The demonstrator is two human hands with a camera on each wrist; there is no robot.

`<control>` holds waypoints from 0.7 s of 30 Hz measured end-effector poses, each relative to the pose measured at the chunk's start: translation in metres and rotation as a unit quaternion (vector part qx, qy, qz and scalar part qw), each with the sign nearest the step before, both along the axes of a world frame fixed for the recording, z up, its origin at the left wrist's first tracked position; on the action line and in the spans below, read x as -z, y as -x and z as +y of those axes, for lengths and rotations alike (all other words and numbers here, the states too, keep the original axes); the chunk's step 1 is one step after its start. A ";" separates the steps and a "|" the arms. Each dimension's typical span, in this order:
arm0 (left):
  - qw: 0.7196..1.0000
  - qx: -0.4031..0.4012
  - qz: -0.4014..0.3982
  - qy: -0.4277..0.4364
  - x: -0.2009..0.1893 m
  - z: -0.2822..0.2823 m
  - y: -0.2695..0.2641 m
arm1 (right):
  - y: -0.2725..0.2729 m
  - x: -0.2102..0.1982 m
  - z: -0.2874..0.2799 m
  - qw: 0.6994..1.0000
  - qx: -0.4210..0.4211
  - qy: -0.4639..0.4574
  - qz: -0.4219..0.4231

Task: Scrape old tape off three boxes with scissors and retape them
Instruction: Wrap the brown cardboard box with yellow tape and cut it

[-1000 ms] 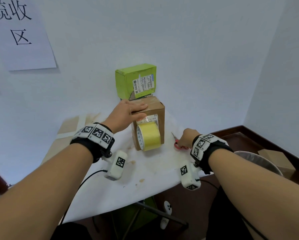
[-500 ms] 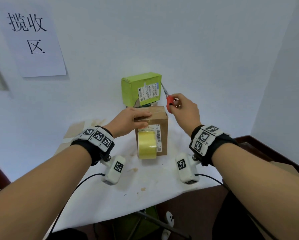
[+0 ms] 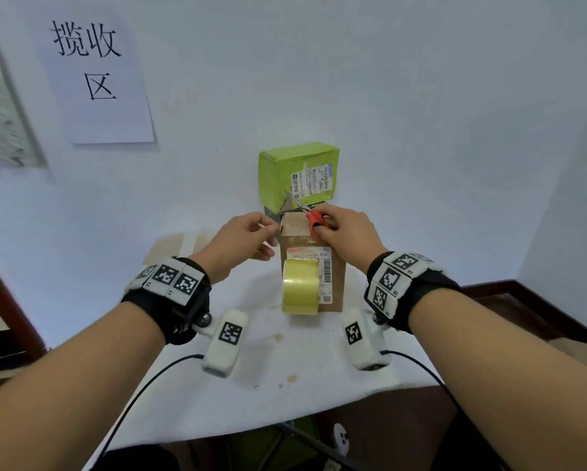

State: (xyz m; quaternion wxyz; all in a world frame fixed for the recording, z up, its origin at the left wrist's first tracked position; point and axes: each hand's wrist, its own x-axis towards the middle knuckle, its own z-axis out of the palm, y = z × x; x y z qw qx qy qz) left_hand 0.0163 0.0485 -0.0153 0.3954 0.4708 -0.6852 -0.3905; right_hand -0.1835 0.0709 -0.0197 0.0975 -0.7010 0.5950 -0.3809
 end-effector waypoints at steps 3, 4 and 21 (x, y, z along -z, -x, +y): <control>0.998 -0.013 0.007 -0.065 0.001 0.005 0.009 | -0.001 0.002 0.005 0.999 0.016 0.015 0.023; 0.996 -0.011 0.002 -0.085 0.002 0.008 0.011 | -0.002 0.001 0.007 0.999 0.021 0.018 0.031; 0.976 0.020 0.108 -0.189 0.025 0.024 0.024 | -0.014 0.001 0.010 0.986 0.058 0.023 0.157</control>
